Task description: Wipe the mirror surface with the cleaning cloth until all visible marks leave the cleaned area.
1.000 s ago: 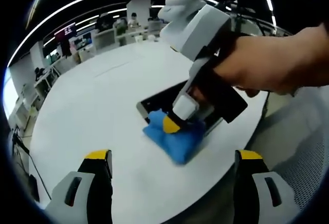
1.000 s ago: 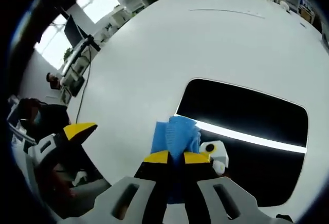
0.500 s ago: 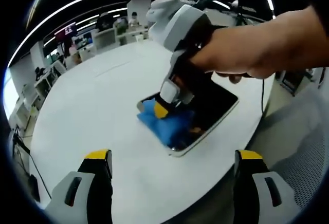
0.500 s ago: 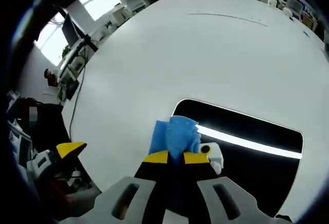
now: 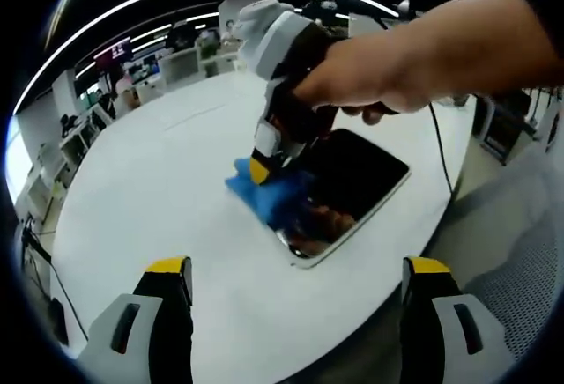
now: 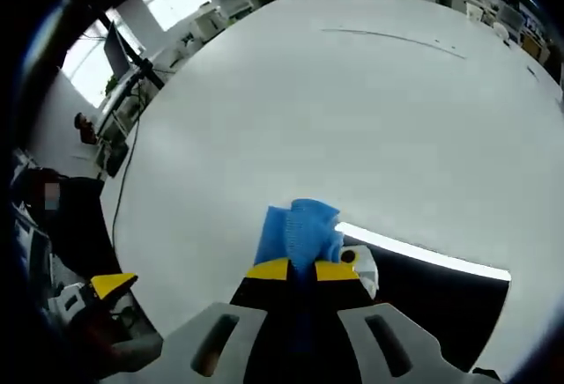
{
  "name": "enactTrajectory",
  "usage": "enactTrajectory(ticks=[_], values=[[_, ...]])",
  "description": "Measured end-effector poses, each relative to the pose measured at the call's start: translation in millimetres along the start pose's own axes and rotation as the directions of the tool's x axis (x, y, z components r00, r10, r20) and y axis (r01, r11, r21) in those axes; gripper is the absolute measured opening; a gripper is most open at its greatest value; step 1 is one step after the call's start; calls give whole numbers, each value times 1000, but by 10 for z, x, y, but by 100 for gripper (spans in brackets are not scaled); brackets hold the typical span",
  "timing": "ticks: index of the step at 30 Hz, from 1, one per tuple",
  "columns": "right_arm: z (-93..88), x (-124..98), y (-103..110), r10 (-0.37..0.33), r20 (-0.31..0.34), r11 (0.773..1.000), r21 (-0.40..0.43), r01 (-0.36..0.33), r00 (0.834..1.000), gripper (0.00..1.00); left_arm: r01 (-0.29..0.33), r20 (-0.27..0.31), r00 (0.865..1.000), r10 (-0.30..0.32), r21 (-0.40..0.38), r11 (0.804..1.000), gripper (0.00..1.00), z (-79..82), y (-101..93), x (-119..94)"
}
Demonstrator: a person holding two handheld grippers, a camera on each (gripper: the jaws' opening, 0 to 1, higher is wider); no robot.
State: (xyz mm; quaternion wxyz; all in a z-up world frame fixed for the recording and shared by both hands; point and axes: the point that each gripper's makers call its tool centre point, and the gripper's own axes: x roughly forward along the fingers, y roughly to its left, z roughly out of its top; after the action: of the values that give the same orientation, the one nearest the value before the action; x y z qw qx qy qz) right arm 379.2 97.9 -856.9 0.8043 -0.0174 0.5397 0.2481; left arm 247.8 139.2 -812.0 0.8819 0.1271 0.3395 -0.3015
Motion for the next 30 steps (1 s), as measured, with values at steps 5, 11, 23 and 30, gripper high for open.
enactTrajectory(ticks=[5, 11, 23, 30], values=[[99, 30, -39, -5, 8, 1000, -3, 5, 1000, 3, -4, 2, 1000, 4, -5, 1000, 99, 3, 17, 1], [160, 55, -68, -4, 4, 1000, -19, 4, 1000, 2, -17, 7, 1000, 17, -16, 1000, 99, 11, 64, 11], [194, 35, -74, 9, 8, 1000, -16, -9, 1000, 2, -10, -7, 1000, 10, -21, 1000, 99, -13, 63, 44], [203, 58, -90, 18, 10, 999, -28, -18, 1000, 3, -18, -2, 1000, 18, -29, 999, 99, -5, 84, 39]])
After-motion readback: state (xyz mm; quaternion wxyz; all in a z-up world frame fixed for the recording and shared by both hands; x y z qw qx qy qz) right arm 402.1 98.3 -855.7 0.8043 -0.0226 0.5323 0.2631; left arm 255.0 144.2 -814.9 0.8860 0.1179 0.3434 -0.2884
